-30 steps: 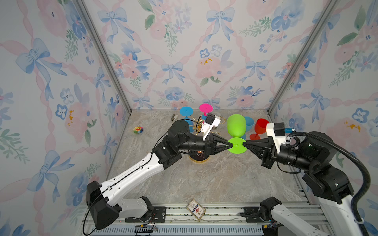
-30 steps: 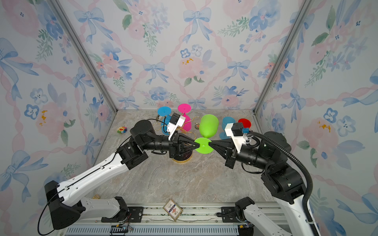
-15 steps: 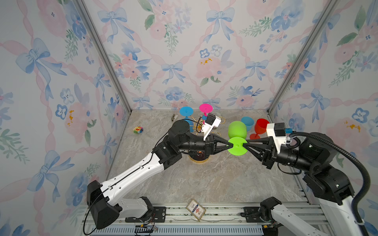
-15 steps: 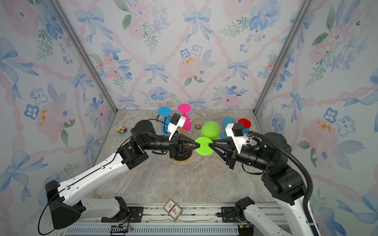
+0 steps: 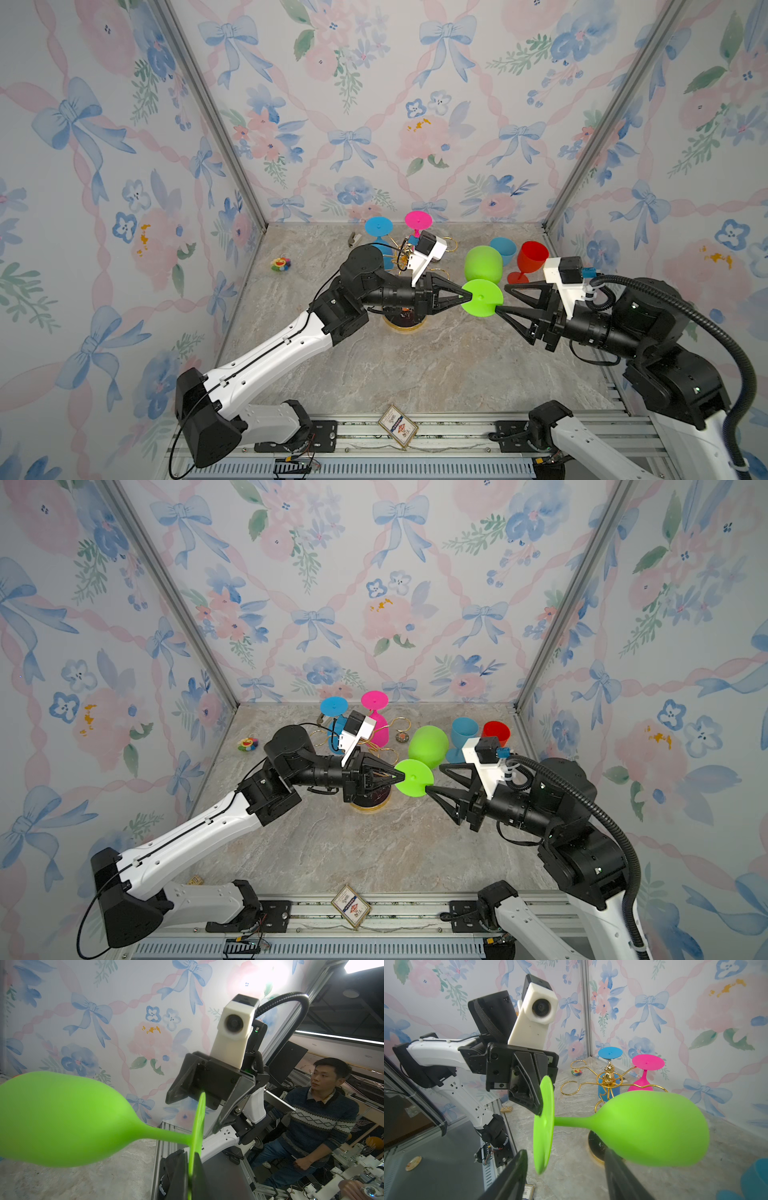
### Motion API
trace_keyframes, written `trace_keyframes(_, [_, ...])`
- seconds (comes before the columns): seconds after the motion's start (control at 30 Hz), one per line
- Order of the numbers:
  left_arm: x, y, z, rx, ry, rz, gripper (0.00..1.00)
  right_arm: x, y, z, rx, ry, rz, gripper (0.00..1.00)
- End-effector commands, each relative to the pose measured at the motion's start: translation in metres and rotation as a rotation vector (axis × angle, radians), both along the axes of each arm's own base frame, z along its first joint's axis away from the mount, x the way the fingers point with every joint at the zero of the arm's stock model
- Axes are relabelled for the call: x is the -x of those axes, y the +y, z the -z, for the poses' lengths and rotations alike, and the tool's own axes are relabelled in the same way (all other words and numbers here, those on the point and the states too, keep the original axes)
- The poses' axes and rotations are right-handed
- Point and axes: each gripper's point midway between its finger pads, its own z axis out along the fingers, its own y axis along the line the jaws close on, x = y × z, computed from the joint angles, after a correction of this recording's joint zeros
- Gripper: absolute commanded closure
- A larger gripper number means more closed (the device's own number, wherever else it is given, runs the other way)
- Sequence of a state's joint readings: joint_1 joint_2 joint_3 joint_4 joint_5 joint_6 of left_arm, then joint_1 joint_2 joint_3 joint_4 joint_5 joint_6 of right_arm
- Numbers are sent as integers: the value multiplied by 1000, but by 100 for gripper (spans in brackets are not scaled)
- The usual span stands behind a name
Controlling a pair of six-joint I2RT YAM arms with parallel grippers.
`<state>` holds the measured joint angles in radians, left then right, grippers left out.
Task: Take the wine glass off the wine glass rack
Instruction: Pick up the wine glass from the wine glass rack.
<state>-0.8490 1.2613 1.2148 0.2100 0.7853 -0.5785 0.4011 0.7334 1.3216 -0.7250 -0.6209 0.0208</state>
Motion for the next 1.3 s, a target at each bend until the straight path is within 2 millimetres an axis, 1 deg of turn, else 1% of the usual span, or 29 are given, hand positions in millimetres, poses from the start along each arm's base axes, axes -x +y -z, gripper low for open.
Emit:
trace_keyframes(0.0, [-5,10,-3,6,-96,-68,100,8,-5,-3,-16,26,17,34])
trace_keyframes(0.07, [-12,15,0,-2,-131,-132,100,5,-10,-6,-31,32,64,31])
trace_keyframes(0.13, [-13,19,0,-2,-160,-160,100,-5,-20,-5,-42,58,159,28])
trace_keyframes(0.2, [-13,22,-2,-3,-186,-180,100,-17,-29,0,-43,103,244,27])
trace_keyframes(0.3, [-11,24,-5,-1,-241,-205,100,-28,-38,8,-19,174,335,27])
trace_keyframes(0.43, [-1,21,-8,-13,-328,-206,100,-37,-54,8,3,235,451,27])
trace_keyframes(0.6, [12,11,-13,-43,-447,-228,100,-43,-65,8,5,282,526,27])
trace_keyframes(0.73, [20,5,-12,-102,-576,-290,100,-57,-74,23,13,388,590,26])
trace_keyframes(0.8, [21,2,-8,-145,-636,-339,100,-64,-74,30,-27,471,578,27])
trace_keyframes(0.87, [20,1,-2,-200,-706,-408,100,-70,-76,31,-85,536,566,28])
trace_keyframes(1.0, [18,-4,17,-310,-819,-499,100,-74,-75,27,-97,529,567,27])
trace_keyframes(1.13, [16,-13,43,-444,-934,-564,100,-74,-76,22,-129,534,570,27])
trace_keyframes(1.27, [15,-23,65,-546,-1011,-586,100,-73,-79,27,-140,562,588,28])
